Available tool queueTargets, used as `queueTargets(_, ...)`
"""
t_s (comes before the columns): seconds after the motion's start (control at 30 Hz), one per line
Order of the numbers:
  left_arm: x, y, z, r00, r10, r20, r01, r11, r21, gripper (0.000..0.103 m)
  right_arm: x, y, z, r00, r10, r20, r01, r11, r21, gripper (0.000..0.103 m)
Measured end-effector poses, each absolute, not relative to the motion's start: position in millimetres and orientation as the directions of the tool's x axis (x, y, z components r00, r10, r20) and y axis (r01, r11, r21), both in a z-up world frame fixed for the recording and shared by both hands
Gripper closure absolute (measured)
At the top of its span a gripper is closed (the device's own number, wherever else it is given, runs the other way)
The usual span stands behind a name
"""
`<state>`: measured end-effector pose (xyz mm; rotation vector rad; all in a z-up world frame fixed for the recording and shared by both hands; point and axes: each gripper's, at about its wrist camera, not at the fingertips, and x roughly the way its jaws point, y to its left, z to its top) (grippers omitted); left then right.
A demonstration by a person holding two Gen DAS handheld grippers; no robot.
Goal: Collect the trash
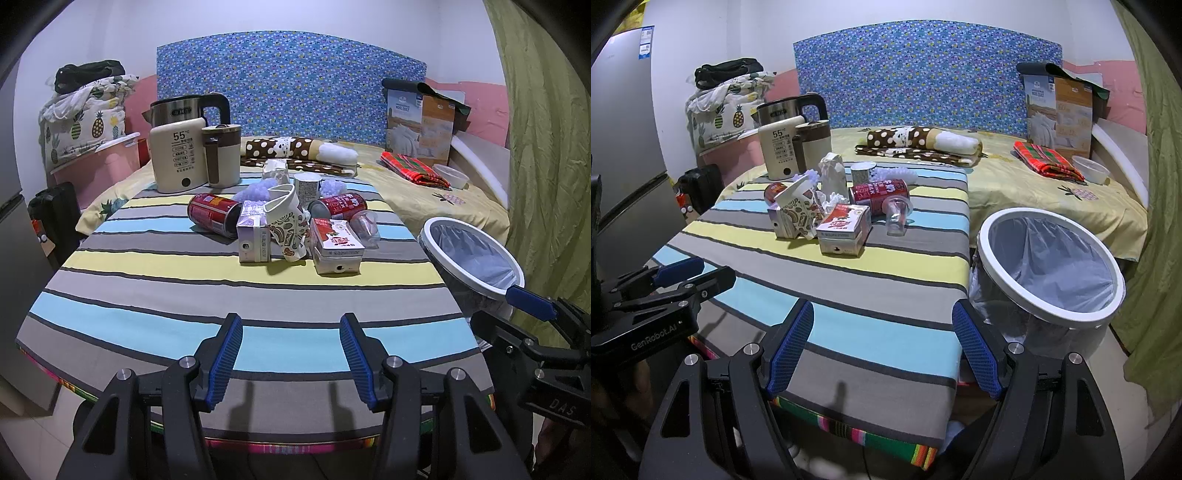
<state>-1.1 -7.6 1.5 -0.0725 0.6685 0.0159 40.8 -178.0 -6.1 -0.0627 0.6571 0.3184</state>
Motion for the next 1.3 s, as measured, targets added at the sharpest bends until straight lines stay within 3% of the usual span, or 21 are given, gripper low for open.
queueTargets(1.3, -2.0, -8.7, 3.2, 0.787, -0.008, -0.617, -0.039, 0.997, -0.063, 0.048, 42.1, -178.8, -6.7, 0.742, 0.265, -0.615, -0.306, 0.951, 0.040, 0.025)
